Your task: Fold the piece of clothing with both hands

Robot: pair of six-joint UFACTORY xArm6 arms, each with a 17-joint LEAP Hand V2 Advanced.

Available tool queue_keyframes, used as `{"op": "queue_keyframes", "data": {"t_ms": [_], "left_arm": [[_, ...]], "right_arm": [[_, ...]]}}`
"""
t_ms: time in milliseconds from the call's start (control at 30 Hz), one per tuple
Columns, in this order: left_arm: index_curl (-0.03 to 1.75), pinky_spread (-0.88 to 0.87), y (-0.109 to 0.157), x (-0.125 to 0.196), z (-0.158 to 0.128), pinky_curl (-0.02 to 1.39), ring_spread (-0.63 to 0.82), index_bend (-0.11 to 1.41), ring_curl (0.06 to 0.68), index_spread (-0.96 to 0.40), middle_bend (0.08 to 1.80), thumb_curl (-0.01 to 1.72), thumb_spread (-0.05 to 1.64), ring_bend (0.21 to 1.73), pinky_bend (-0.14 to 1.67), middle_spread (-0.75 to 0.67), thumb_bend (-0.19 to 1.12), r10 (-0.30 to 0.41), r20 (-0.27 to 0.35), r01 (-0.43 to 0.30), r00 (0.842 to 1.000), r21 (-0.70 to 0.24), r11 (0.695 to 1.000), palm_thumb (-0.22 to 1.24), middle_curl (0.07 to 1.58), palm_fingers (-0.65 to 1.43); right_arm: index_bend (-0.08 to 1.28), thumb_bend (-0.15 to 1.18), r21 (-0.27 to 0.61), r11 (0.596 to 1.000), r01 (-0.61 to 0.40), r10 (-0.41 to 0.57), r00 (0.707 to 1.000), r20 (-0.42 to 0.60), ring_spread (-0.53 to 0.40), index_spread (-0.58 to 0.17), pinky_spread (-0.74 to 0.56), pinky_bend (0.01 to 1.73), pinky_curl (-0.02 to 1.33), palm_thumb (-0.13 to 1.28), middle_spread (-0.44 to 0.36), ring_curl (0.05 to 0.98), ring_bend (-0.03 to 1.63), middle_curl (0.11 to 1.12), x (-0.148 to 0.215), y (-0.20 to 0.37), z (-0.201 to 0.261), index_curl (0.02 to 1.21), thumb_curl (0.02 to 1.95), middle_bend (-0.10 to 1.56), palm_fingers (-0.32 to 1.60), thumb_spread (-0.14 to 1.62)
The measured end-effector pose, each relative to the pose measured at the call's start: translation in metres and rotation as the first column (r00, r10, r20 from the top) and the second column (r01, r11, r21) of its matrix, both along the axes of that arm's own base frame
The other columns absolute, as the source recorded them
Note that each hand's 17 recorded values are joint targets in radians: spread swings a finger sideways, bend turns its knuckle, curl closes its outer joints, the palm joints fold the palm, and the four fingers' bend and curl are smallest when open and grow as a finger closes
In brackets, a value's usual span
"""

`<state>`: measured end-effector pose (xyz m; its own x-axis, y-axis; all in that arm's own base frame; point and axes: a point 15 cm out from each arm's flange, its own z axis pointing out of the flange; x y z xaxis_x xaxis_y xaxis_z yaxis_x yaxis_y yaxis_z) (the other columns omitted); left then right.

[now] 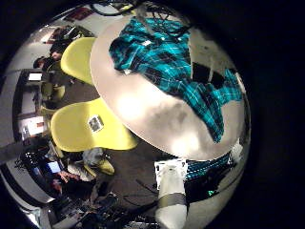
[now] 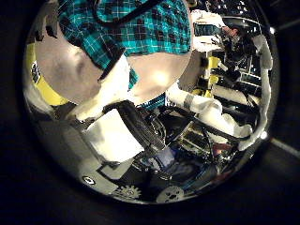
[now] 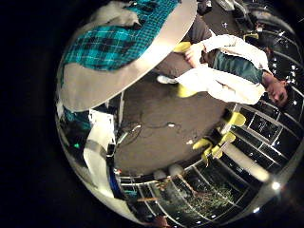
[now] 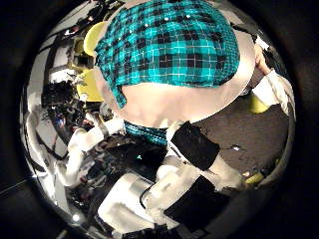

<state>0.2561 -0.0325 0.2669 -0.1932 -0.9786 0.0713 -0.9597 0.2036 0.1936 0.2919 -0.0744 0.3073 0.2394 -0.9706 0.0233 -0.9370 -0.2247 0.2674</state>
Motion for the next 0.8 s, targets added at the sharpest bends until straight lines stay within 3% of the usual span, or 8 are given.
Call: {"op": "queue_keyframes", "data": {"t_ms": [267,433,633,800], "left_arm": [[0.66,-0.54,0.005,-0.005,-0.009,0.7,-0.31,0.19,0.352,-0.32,0.35,0.35,1.18,0.82,0.61,-0.32,-0.02,0.014,-0.021,-0.013,1.0,0.006,1.0,0.43,0.73,0.56],[0.66,-0.52,-0.007,-0.006,-0.023,0.71,-0.29,0.2,0.348,-0.31,0.31,0.35,1.17,0.8,0.6,-0.3,-0.02,-0.037,-0.034,0.038,0.999,0.008,0.999,0.42,0.72,0.5],[0.62,-0.25,-0.033,-0.007,-0.053,0.71,-0.05,0.18,0.343,-0.2,0.17,0.31,1.02,0.76,0.47,-0.09,-0.07,-0.17,-0.024,0.171,0.985,0.04,0.984,0.23,0.65,0.13],[0.54,0.03,-0.052,-0.007,-0.078,0.66,0.16,0.15,0.31,-0.13,0.16,0.3,0.92,0.74,0.45,0.09,-0.04,-0.248,-0.048,0.251,0.968,0.058,0.966,0.16,0.55,0.03]], "right_arm": [[0.17,-0.01,0.01,1.0,-0.012,0.012,1.0,-0.022,-0.075,-0.374,0.16,0.77,0.26,0.52,-0.054,0.244,0.87,0.38,0.003,-0.005,-0.006,0.34,0.34,0.39,0.29,1.32],[0.17,-0.01,0.021,1.0,0.0,0.001,0.999,-0.044,-0.073,-0.375,0.16,0.78,0.24,0.52,-0.049,0.243,0.87,0.38,0.002,-0.014,-0.016,0.33,0.34,0.38,0.3,1.32],[0.17,-0.01,0.022,1.0,0.006,-0.005,0.999,-0.049,-0.068,-0.376,0.16,0.78,0.22,0.51,-0.057,0.241,0.87,0.38,-0.001,-0.015,-0.019,0.33,0.33,0.38,0.3,1.33],[0.17,-0.01,0.021,1.0,0.006,-0.005,0.999,-0.051,-0.066,-0.376,0.16,0.77,0.21,0.51,-0.067,0.24,0.87,0.38,-0.002,-0.015,-0.02,0.33,0.33,0.37,0.3,1.33]]}}
